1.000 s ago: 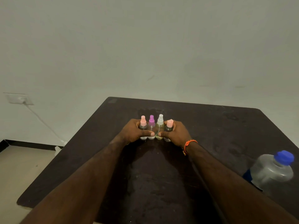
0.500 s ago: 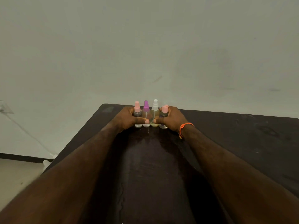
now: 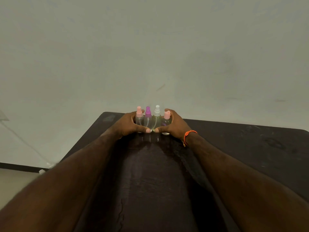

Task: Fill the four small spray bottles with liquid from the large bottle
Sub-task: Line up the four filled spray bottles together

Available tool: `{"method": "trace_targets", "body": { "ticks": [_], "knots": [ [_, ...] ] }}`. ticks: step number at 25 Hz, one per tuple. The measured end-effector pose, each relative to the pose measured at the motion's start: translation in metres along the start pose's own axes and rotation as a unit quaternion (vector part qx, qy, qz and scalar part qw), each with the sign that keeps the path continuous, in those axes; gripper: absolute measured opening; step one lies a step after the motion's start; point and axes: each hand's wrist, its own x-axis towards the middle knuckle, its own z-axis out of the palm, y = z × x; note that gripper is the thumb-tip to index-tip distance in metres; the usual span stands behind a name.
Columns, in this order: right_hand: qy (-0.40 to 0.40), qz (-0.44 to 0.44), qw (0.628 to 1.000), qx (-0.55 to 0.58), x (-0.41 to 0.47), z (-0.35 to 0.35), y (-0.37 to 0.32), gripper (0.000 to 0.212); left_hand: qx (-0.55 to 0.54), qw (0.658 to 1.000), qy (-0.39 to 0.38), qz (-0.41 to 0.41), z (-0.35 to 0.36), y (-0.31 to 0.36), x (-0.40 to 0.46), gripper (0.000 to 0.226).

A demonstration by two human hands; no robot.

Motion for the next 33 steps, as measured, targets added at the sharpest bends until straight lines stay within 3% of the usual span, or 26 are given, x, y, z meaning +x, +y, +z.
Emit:
{"method": "trace_targets", "body": {
  "ticks": [3, 5, 9, 14, 19, 25, 33],
  "knots": [
    [0.003, 0.026, 0.999, 0.027, -0.023, -0.008, -0.001, 0.133, 0.036, 0.997, 0.056, -0.03, -0.003, -0.003, -0.02, 0.12],
    [0.019, 0.039, 0.999, 0.015, -0.047, -0.01, -0.006, 0.133, 0.115, 0.987, 0.09, -0.067, -0.001, 0.006, -0.044, 0.132],
    [0.07, 0.045, 0.995, -0.058, -0.111, -0.012, -0.027, 0.112, 0.242, 0.953, 0.161, -0.085, 0.014, 0.036, -0.106, 0.112],
    [0.078, -0.001, 0.964, -0.255, -0.215, -0.014, -0.043, 0.089, 0.365, 0.923, 0.114, -0.05, 0.044, 0.072, -0.203, 0.099],
    [0.038, -0.07, 0.894, -0.441, -0.323, -0.02, -0.054, 0.081, 0.438, 0.895, 0.082, -0.017, 0.106, 0.106, -0.294, 0.1],
    [0.026, -0.072, 0.877, -0.474, -0.401, -0.032, -0.045, 0.077, 0.463, 0.886, 0.022, -0.003, 0.17, 0.131, -0.349, 0.106],
    [0.064, -0.114, 0.868, -0.479, -0.461, -0.071, -0.048, 0.056, 0.466, 0.882, -0.04, 0.055, 0.22, 0.165, -0.345, 0.111]
  ]
}}
